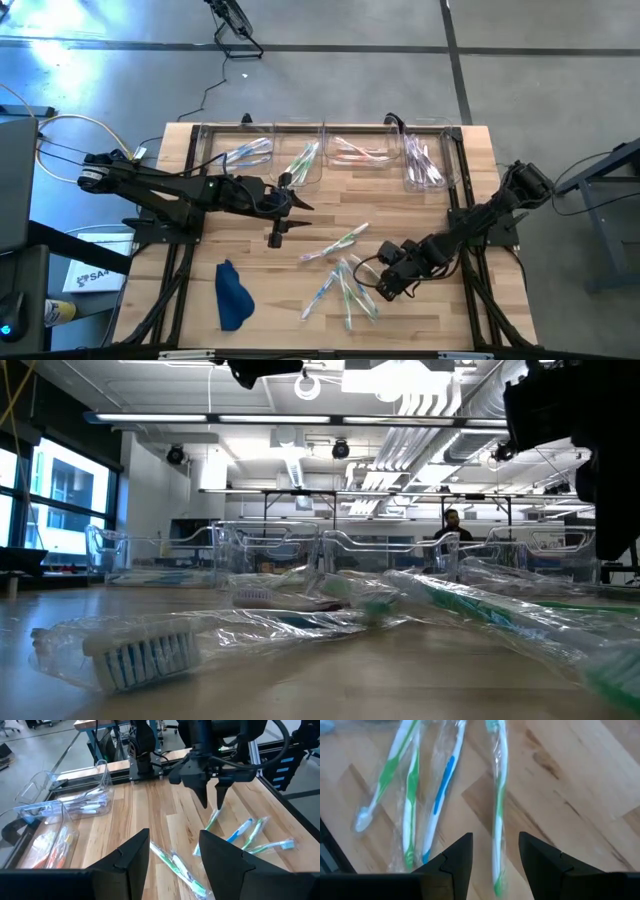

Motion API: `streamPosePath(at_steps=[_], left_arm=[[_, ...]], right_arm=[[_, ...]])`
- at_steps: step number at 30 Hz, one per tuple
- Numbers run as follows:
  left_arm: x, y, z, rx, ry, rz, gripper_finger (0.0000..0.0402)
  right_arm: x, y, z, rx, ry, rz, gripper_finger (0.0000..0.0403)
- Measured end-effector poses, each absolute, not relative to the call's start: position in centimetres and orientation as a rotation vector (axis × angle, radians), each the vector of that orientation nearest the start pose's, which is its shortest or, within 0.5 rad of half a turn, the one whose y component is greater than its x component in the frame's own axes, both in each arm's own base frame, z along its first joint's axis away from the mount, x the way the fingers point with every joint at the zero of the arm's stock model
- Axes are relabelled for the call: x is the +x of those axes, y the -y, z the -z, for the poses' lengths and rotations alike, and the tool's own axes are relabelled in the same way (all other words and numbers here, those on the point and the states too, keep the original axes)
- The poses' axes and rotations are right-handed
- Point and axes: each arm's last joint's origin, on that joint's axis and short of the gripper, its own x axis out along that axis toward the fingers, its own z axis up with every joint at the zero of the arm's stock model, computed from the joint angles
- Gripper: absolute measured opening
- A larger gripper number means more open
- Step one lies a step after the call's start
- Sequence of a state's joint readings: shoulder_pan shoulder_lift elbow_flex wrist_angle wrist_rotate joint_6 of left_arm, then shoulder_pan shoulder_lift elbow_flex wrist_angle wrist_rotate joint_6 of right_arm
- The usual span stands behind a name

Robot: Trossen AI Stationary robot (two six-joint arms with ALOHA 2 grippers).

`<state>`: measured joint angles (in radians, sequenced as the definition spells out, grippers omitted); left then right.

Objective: Pick & Place Toothbrushes
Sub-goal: Put the green toothbrush into the middle left transparent bin

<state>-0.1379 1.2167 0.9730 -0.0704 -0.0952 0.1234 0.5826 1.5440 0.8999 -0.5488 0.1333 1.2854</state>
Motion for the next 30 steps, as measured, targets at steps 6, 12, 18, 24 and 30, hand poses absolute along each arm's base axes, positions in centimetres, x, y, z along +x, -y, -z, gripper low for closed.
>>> streamPosePath(at_steps=[6, 12, 18, 24, 30], left_arm=[[27.0, 3.5, -32.0, 0.159, -0.309, 0.061, 0.0167], [27.0, 3.5, -32.0, 0.158, -0.308, 0.060, 0.0167], [27.0, 3.5, -32.0, 0.158, -0.309, 0.060, 0.0167], [27.0, 3.5, -32.0, 0.157, -0.309, 0.060, 0.0167], [27.0, 3.5, -32.0, 0.135, -0.309, 0.052, 0.0167]], right_arm=[[23.1, -15.9, -17.9, 0.676, -1.155, 0.340, 0.0152], [22.9, -16.1, -17.9, 0.650, -1.124, 0.351, 0.0152], [23.0, -16.1, -17.9, 0.650, -1.124, 0.351, 0.0152], [23.1, -16.2, -17.4, 0.616, -1.130, 0.354, 0.0152], [23.4, -17.1, -15.3, 0.571, -1.174, 0.362, 0.0152]])
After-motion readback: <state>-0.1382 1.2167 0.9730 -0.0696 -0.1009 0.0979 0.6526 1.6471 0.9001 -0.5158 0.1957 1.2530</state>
